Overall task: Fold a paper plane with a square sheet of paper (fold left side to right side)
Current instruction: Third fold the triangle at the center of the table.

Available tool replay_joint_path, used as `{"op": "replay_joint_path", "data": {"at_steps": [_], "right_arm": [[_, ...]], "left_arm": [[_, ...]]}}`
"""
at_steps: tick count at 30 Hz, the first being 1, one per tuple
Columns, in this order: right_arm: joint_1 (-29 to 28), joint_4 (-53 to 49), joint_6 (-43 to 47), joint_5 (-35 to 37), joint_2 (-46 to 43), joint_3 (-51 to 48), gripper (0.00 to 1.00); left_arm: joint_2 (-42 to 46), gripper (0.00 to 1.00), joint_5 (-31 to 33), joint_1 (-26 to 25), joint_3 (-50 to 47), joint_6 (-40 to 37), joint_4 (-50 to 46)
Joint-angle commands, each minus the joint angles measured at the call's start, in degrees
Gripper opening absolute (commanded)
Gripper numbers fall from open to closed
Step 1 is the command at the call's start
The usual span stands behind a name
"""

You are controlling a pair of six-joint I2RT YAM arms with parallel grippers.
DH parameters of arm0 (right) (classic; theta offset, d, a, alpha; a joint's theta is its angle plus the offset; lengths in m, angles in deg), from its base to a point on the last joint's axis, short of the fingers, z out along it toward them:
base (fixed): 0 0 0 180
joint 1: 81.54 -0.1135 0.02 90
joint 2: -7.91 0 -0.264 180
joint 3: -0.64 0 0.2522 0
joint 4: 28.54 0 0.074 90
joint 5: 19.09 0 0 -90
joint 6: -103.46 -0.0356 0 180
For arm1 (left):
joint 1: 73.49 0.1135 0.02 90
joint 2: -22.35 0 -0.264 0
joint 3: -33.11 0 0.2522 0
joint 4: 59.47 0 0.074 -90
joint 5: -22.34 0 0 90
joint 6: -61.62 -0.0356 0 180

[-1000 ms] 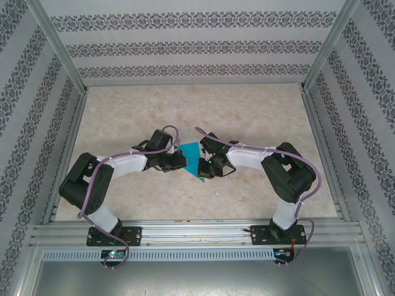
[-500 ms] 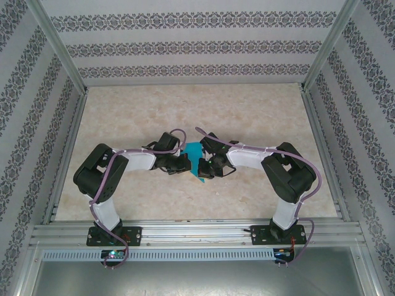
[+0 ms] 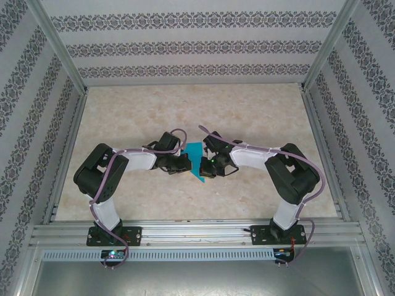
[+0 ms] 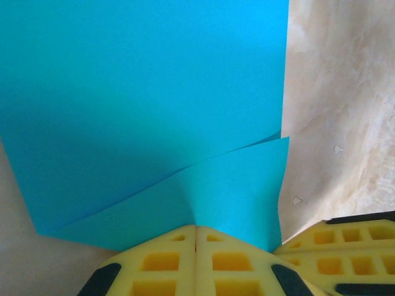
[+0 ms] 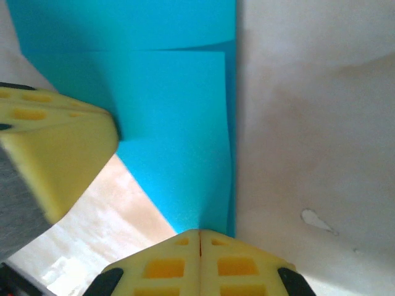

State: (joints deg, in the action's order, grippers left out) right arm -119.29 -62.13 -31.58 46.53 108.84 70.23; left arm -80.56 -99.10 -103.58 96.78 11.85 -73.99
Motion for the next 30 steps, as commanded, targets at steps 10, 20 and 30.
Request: {"op": "replay_joint_path", "data": {"at_steps": [10,20,30], "right_arm": [[-1.36,3.78,-3.23,-2.45,1.96,1.22,0.00],[-0.93,2.91,-2.76,-1.29,4.09,3.19,0.00],[-0.68,2.19,-2.79,-0.49,5.72,3.53,0.00]], "left_arm": [[-2.44,0.00,5.29,-1.56,-0.72,-0.86,-6.65],[-2.82,0.00,5.19,-1.65,-1.03,-0.55,-6.33],[-3.30,0.00,5.60,-1.79,-0.96,-0.25,-6.67]]}}
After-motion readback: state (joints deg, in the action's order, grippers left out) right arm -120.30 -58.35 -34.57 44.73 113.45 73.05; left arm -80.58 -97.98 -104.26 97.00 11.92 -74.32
